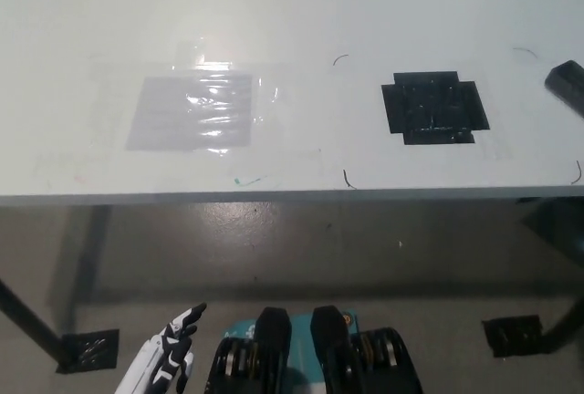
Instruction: A whiteboard eraser is kept on the black marked spot on the table infront of the robot and the robot uses its right hand to swipe it back and forth on the table twice to clean it
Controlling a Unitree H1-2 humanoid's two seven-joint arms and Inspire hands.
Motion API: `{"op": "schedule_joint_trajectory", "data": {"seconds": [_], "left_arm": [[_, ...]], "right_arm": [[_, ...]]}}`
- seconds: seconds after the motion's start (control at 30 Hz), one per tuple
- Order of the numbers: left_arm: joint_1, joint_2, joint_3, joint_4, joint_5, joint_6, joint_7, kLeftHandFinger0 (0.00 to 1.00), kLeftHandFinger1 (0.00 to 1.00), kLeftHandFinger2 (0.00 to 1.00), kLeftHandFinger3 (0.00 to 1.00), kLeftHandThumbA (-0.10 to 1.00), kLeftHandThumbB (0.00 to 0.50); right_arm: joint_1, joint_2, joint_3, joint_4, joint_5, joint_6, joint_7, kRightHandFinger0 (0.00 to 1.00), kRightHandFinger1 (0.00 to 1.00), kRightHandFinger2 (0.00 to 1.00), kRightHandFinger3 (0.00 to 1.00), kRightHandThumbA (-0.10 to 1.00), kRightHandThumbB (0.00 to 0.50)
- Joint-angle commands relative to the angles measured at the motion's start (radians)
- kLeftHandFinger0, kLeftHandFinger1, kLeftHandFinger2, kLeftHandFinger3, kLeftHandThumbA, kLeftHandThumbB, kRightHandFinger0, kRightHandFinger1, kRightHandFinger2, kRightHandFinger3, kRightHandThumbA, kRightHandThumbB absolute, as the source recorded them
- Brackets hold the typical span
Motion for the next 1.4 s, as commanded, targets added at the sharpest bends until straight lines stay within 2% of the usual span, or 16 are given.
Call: {"op": "schedule_joint_trajectory", "data": {"seconds": [0.0,0.27,0.3,0.5,0.57,0.63,0.73,0.8,0.87,0.97,1.0,1.2,1.27,1.3,1.33,1.37], "left_arm": [[-0.003,0.012,0.002,-0.011,0.009,-0.02,-0.003,1.0,1.0,1.0,1.0,1.0,0.5],[-0.004,0.01,0.002,-0.011,0.006,-0.024,-0.003,1.0,1.0,1.0,1.0,1.0,0.5],[-0.004,0.011,0.002,-0.011,0.007,-0.025,-0.002,1.0,1.0,1.0,1.0,1.0,0.5],[-0.006,0.014,0.007,-0.017,0.003,-0.018,-0.002,1.0,1.0,1.0,1.0,1.0,0.5],[-0.007,0.012,0.006,-0.012,0.002,-0.02,-0.003,1.0,1.0,1.0,1.0,1.0,0.5],[-0.005,0.011,0.006,-0.012,-0.003,-0.019,-0.004,1.0,1.0,1.0,1.0,1.0,0.5],[-0.004,0.014,0.009,-0.015,-0.005,-0.022,-0.004,1.0,1.0,1.0,1.0,1.0,0.5],[-0.001,0.018,0.012,-0.016,-0.005,-0.026,-0.003,1.0,1.0,1.0,1.0,1.0,0.5],[-0.002,0.018,0.01,-0.015,-0.001,-0.028,-0.003,1.0,1.0,1.0,1.0,1.0,0.5],[-0.005,0.017,0.01,-0.012,0.0,-0.029,-0.002,1.0,1.0,1.0,1.0,1.0,0.5],[-0.005,0.018,0.01,-0.013,-0.001,-0.024,-0.003,1.0,1.0,1.0,1.0,1.0,0.5],[-0.004,0.022,0.017,-0.01,-0.007,-0.027,-0.003,1.0,1.0,1.0,1.0,1.0,0.5],[-0.006,0.024,0.015,-0.011,-0.007,-0.026,-0.007,1.0,1.0,1.0,1.0,1.0,0.5],[-0.008,0.022,0.014,-0.01,-0.003,-0.022,-0.006,1.0,1.0,1.0,1.0,1.0,0.5],[-0.009,0.024,0.013,-0.009,-0.005,-0.023,-0.007,1.0,1.0,1.0,1.0,1.0,0.5],[-0.011,0.023,0.013,-0.006,-0.001,-0.026,-0.005,1.0,1.0,1.0,1.0,1.0,0.5]], "right_arm": [[-0.033,0.03,-0.006,0.004,0.005,0.041,0.047,0.03,0.2,0.42,1.0,-0.09,0.191],[-0.097,0.196,0.007,0.0,-0.006,0.043,0.028,0.0,0.08,0.25,0.81,-0.1,0.219],[-0.108,0.225,0.012,0.002,-0.01,0.047,0.025,0.11,0.2,0.37,0.8,-0.1,0.229],[-0.139,0.319,0.019,0.003,-0.013,0.03,0.018,0.18,0.29,0.45,0.75,-0.1,0.207],[-0.144,0.342,0.021,0.005,-0.014,0.028,0.015,0.04,0.15,0.32,0.66,-0.1,0.22],[-0.138,0.35,0.022,0.005,-0.014,0.018,0.005,0.0,0.0,0.13,0.4,-0.1,0.21],[-0.128,0.343,0.022,0.006,-0.012,0.006,0.004,0.0,0.02,0.14,0.43,-0.1,0.208],[-0.125,0.338,0.023,0.008,-0.012,0.02,0.013,0.21,0.25,0.39,0.76,-0.1,0.198],[-0.12,0.326,0.028,0.008,-0.018,0.027,0.015,0.4,0.44,0.58,0.81,-0.1,0.197],[-0.113,0.309,0.03,0.009,-0.018,0.036,0.02,0.21,0.27,0.43,0.8,-0.1,0.197],[-0.107,0.3,0.029,0.009,-0.018,0.039,0.016,0.21,0.28,0.43,0.72,-0.1,0.206],[-0.088,0.264,0.024,0.009,-0.012,0.042,0.022,0.2,0.26,0.41,0.79,-0.1,0.219],[-0.095,0.25,0.025,0.007,-0.012,0.042,0.046,0.33,0.41,0.51,0.78,0.13,0.217],[-0.112,0.244,0.019,0.011,0.0,0.044,0.122,0.76,0.94,1.0,1.0,0.48,0.308],[-0.124,0.241,-0.005,0.01,0.029,0.03,0.184,0.9,1.0,1.0,1.0,0.64,0.453],[-0.14,0.239,-0.03,0.004,0.058,0.017,0.223,1.0,1.0,1.0,1.0,0.68,0.498]]}}
